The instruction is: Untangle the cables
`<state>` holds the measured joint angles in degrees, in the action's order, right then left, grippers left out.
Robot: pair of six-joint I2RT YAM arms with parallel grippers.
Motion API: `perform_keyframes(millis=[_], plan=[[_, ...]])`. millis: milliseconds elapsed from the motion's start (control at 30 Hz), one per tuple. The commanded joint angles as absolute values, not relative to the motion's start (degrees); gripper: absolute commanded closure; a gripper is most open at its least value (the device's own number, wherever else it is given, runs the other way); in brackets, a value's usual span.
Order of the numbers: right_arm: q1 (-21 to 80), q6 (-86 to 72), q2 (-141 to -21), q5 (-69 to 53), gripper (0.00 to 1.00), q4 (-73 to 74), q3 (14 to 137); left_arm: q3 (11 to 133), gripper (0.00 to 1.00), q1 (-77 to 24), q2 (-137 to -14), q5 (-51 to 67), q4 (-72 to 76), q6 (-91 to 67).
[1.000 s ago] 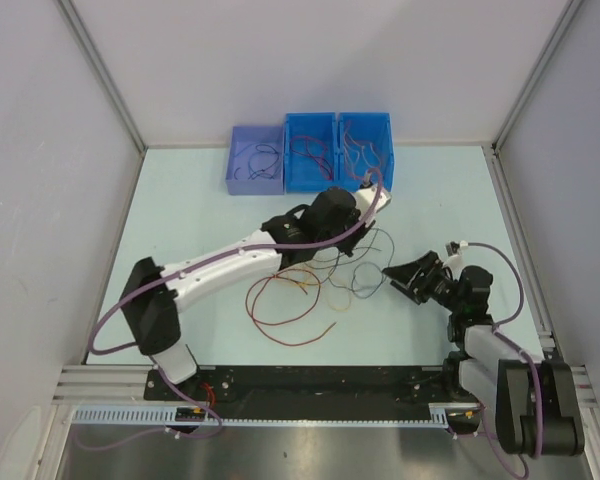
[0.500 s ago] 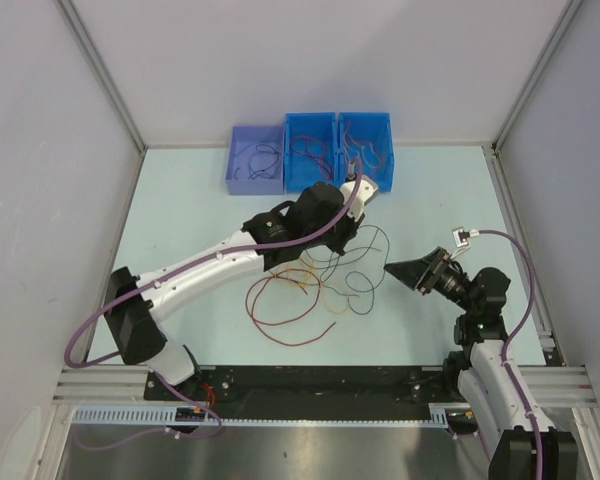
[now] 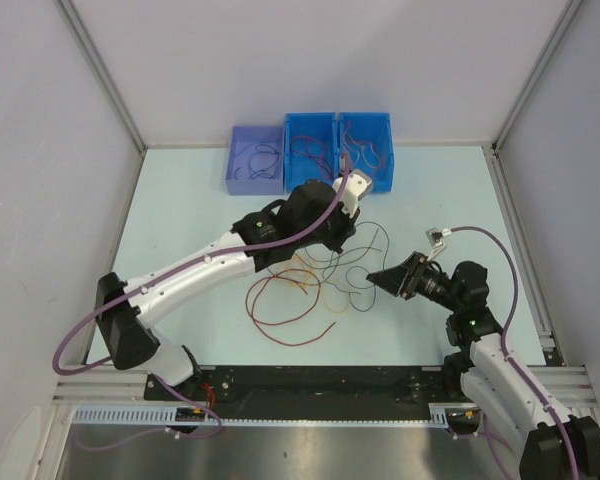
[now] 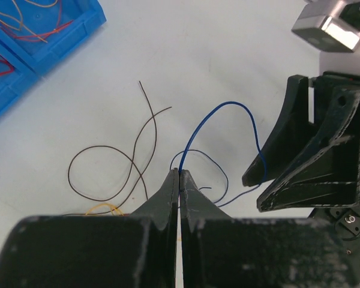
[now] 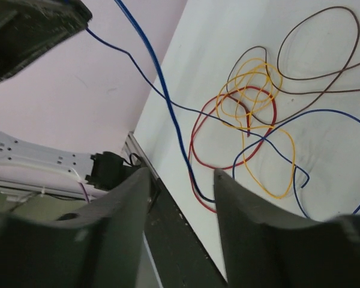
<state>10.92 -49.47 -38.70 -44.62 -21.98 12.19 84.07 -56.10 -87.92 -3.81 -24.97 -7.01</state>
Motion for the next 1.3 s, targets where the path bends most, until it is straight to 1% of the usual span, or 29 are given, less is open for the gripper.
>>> perform_keyframes(millis=[0,33,100,133,167,267,300,333,400,433,500,533,633,733,867,900,967,1000,1067,1100,1200,1267], plan=[[15.6,-44.6,-39.6,-36.5,0.58,-20.0,16.0,85.8,1.00,-56.1,-84.5,-2.6,-23.7,-8.9],[16.4,-44.1,-40.3,-35.4,0.69,-19.7,16.3,86.4,1.00,-56.1,-84.3,-2.7,-24.0,-8.9],[16.5,-43.9,-41.0,-35.0,0.82,-19.3,17.4,87.1,1.00,-56.1,-83.2,-2.8,-25.0,-9.0],[16.5,-43.4,-41.1,-34.8,0.97,-18.8,18.0,87.4,1.00,-56.1,-83.0,-3.0,-25.6,-8.9],[16.4,-43.2,-41.0,-34.5,1.00,-18.0,18.9,88.1,1.00,-56.2,-82.4,-3.4,-26.5,-8.7],[16.1,-39.9,-40.3,-32.9,1.00,-12.6,24.2,89.3,1.00,-56.1,-80.3,-4.7,-28.9,-8.1],[15.9,-38.7,-40.0,-31.7,1.00,-8.6,25.9,89.5,1.00,-56.1,-79.8,-6.1,-29.5,-7.7],[15.6,-37.4,-39.7,-31.2,1.00,-6.4,30.5,89.4,1.00,-56.1,-78.4,-6.8,-30.1,-7.5],[14.7,-34.4,-39.3,-29.6,1.00,-1.1,35.3,88.3,1.00,-56.1,-76.9,-8.8,-30.8,-6.9],[14.4,-33.6,-39.3,-29.4,1.00,-0.4,40.2,87.0,1.00,-56.1,-75.5,-9.1,-30.7,-6.8],[14.2,-31.6,-39.7,-28.6,1.00,4.2,45.7,85.3,1.00,-56.2,-74.2,-9.9,-30.0,-6.6],[14.3,-31.2,-40.0,-28.7,1.00,4.9,50.5,82.8,1.00,-56.2,-72.7,-10.0,-28.3,-6.7],[14.4,-31.5,-40.6,-29.9,1.00,5.1,57.9,76.0,1.00,-56.4,-69.5,-9.9,-22.9,-7.6],[14.8,-33.5,-40.8,-32.2,1.00,3.3,62.1,70.2,1.00,-56.7,-66.8,-6.1,-16.6,-9.1],[14.8,-36.6,-41.3,-35.3,1.00,-1.2,67.3,69.6,1.00,-56.9,-66.6,-4.8,-14.7,-9.0],[14.8,-37.0,-41.5,-35.4,1.00,-1.3,67.7,70.5,1.00,-57.0,-67.0,-5.2,-16.2,-8.4],[14.8,-36.6,-41.6,-34.5,1.00,-0.4,67.8,76.2,1.00,-57.1,-68.7,-8.1,-19.0,-5.0],[14.9,-35.3,-41.9,-33.8,1.00,2.3,67.8,82.2,1.00,-57.5,-69.6,-9.7,-22.5,-3.5],[15.1,-34.2,-42.5,-32.2,1.00,6.8,67.7,88.9,1.00,-58.6,-72.0,-15.0,-25.2,1.7],[15.4,-33.5,-42.8,-31.7,1.00,8.0,67.3,95.3,1.00,-59.1,-72.7,-16.3,-27.1,3.5],[16.9,-33.1,-42.7,-30.1,1.00,9.5,65.6,105.4,1.00,-61.5,-74.7,-19.2,-28.1,9.2],[18.1,-32.9,-42.7,-29.1,1.00,9.8,64.9,107.2,1.00,-64.0,-74.3,-19.6,-26.2,13.6]])
